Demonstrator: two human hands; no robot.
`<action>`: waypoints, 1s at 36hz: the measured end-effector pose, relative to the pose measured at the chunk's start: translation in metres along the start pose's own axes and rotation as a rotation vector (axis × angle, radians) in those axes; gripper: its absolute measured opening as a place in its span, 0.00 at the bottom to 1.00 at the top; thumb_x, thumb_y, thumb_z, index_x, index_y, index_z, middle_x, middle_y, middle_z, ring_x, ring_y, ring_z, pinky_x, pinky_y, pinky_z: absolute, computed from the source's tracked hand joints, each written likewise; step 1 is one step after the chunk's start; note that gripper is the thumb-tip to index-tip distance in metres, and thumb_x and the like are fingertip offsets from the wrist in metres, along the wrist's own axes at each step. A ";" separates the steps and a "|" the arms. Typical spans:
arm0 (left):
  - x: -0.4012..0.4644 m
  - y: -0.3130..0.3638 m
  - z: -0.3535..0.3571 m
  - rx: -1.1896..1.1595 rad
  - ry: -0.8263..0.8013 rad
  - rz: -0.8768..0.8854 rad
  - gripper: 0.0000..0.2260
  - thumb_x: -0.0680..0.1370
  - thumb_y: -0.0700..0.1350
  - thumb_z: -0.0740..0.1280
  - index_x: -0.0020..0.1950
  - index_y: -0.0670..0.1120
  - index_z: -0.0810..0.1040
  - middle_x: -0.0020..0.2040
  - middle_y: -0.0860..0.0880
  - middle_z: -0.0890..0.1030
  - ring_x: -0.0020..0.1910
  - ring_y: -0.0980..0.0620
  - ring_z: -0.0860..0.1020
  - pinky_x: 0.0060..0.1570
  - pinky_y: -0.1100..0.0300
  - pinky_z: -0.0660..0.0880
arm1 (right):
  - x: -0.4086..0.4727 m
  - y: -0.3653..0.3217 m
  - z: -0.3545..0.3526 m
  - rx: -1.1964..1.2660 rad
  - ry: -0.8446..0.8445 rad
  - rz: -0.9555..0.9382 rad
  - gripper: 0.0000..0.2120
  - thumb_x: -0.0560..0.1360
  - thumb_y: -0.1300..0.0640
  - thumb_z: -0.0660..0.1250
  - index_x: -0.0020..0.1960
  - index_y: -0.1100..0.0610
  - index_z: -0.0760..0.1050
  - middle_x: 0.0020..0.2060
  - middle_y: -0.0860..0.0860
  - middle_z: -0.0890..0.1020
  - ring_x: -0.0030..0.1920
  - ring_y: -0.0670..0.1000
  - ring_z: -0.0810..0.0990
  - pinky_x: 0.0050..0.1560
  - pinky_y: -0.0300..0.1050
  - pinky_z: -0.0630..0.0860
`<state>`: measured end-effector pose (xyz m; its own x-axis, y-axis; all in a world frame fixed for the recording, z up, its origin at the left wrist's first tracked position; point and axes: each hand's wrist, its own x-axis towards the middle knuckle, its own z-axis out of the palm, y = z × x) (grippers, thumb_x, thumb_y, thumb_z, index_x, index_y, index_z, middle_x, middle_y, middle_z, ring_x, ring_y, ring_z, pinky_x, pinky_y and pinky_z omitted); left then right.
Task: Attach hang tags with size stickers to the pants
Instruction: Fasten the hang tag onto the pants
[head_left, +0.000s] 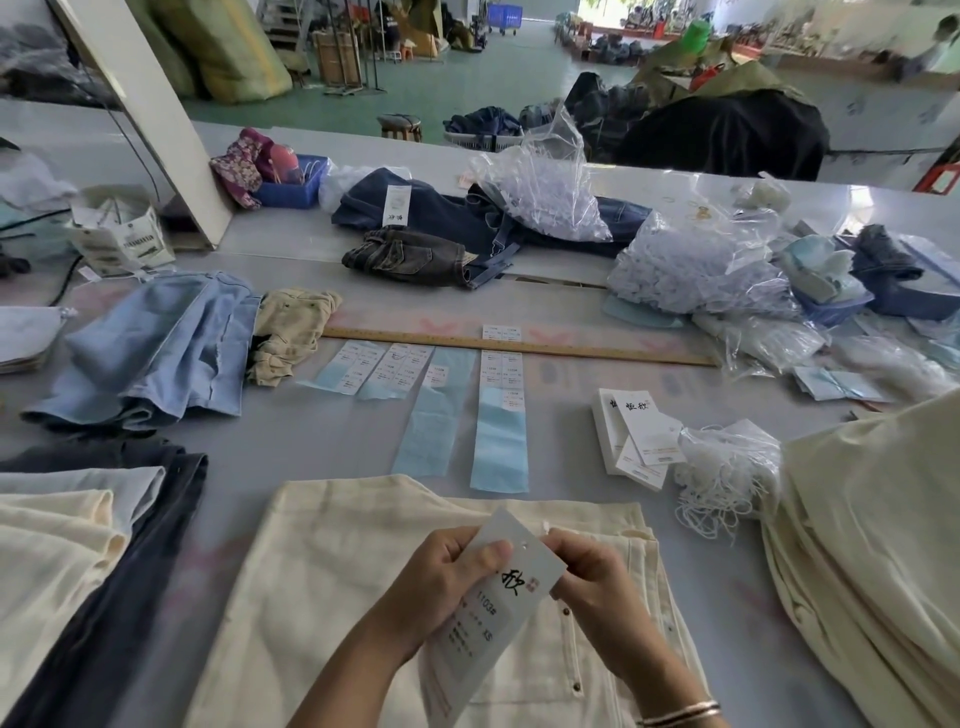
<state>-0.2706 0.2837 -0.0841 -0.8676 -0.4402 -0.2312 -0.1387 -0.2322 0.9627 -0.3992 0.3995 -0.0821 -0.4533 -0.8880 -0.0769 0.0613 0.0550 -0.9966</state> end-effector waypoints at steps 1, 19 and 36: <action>0.000 0.000 0.000 0.006 -0.002 -0.003 0.19 0.71 0.59 0.67 0.48 0.45 0.84 0.38 0.48 0.83 0.35 0.53 0.79 0.34 0.64 0.73 | 0.000 0.000 0.000 0.009 -0.006 -0.008 0.09 0.69 0.63 0.68 0.34 0.53 0.82 0.28 0.48 0.79 0.29 0.41 0.70 0.31 0.30 0.66; 0.010 -0.014 -0.002 0.572 0.191 0.067 0.16 0.76 0.56 0.65 0.33 0.48 0.76 0.29 0.54 0.77 0.28 0.56 0.73 0.32 0.58 0.71 | -0.006 0.014 -0.009 0.055 -0.044 0.097 0.15 0.73 0.55 0.59 0.49 0.59 0.82 0.35 0.51 0.78 0.37 0.45 0.72 0.39 0.35 0.68; 0.016 -0.051 0.034 0.574 0.293 0.056 0.18 0.78 0.54 0.65 0.29 0.52 0.72 0.28 0.54 0.77 0.28 0.60 0.74 0.30 0.64 0.69 | -0.006 0.036 -0.003 -0.481 0.293 0.003 0.09 0.73 0.62 0.70 0.38 0.48 0.81 0.33 0.47 0.80 0.38 0.40 0.77 0.38 0.30 0.70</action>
<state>-0.2938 0.3183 -0.1326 -0.7259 -0.6757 -0.1286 -0.4006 0.2633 0.8776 -0.3976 0.4080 -0.1175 -0.6859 -0.7275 -0.0166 -0.3184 0.3206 -0.8921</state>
